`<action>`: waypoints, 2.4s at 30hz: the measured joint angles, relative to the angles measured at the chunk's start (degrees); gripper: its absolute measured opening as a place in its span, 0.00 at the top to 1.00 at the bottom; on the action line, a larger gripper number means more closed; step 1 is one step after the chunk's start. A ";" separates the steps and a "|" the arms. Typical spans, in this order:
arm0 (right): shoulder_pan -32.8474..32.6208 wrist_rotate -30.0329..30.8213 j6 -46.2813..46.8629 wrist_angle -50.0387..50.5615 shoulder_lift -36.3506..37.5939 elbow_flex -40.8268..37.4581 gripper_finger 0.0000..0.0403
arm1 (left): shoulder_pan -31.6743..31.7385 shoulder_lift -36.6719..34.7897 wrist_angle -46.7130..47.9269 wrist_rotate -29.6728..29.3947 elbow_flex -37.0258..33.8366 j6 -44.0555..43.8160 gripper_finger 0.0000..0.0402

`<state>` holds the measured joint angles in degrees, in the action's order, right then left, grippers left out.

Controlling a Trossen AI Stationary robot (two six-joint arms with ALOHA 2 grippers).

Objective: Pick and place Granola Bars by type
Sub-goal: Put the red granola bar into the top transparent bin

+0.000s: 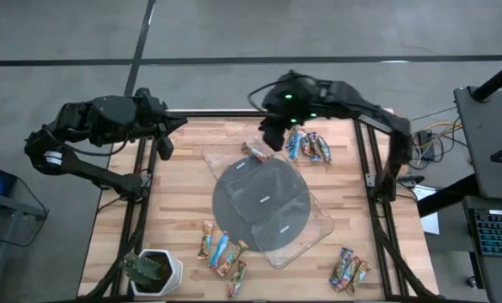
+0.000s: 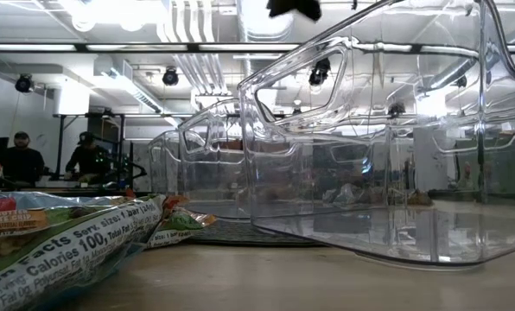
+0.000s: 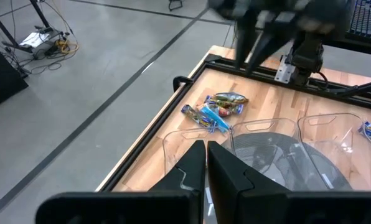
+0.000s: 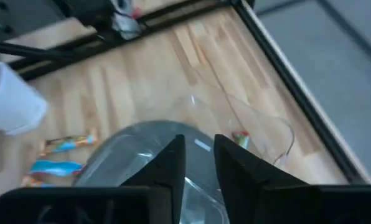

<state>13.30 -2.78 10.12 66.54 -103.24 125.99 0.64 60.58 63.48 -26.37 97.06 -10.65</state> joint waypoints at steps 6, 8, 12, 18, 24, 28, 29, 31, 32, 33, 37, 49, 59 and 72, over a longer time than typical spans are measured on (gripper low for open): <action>-3.34 1.33 -1.96 0.17 7.10 -0.31 0.89 | 0.00 0.00 -0.04 0.00 0.00 -0.03 1.00; -4.29 3.29 -1.58 0.41 8.98 -0.78 0.91 | 0.00 0.00 -0.07 0.00 0.00 -0.03 1.00; -5.89 7.07 -0.61 0.50 13.04 -4.06 0.94 | 0.00 0.00 -0.14 0.00 0.00 -0.13 1.00; -8.18 10.94 3.03 0.32 19.69 -13.90 0.98 | 0.01 -0.09 -2.85 1.90 -0.71 -0.11 1.00; -11.20 11.96 3.39 -7.72 27.07 -24.43 0.98 | 0.00 1.01 -3.51 2.98 -0.72 -0.11 1.00; -13.36 11.93 4.01 -14.20 31.70 -30.05 0.98 | 0.01 2.07 -3.54 3.80 -0.72 -0.11 1.00; -13.84 11.93 4.36 -15.25 32.73 -31.27 0.98 | 0.02 2.36 -3.68 5.35 -0.72 -0.07 1.00; -14.56 11.89 4.55 -16.68 34.67 -33.38 0.98 | -0.01 2.89 -4.57 9.46 -0.72 0.30 1.00; -14.74 11.87 4.70 -17.38 35.59 -34.39 0.98 | -0.12 3.33 -5.26 11.26 -0.72 0.55 1.00; -14.92 11.92 5.13 -17.70 36.44 -35.30 0.98 | -0.36 3.78 -5.87 12.76 -0.72 0.78 1.00; -14.86 12.35 7.12 -17.87 39.03 -38.03 0.98 | -1.64 5.46 -6.78 13.92 -0.69 1.13 1.00; -14.84 13.46 8.12 -17.94 40.96 -41.17 0.98 | -3.24 10.36 -8.79 33.05 1.27 -6.11 0.99; -14.80 13.46 7.94 -17.99 40.82 -41.99 0.98 | -5.12 16.31 -8.46 38.99 1.25 -11.24 0.73; -14.84 13.05 8.28 -17.46 41.02 -41.99 0.98 | -8.91 21.30 -6.80 46.45 1.20 -17.05 0.62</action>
<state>-1.54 10.27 18.40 49.08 -62.22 84.01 -8.26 81.88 56.69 20.08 98.26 -27.70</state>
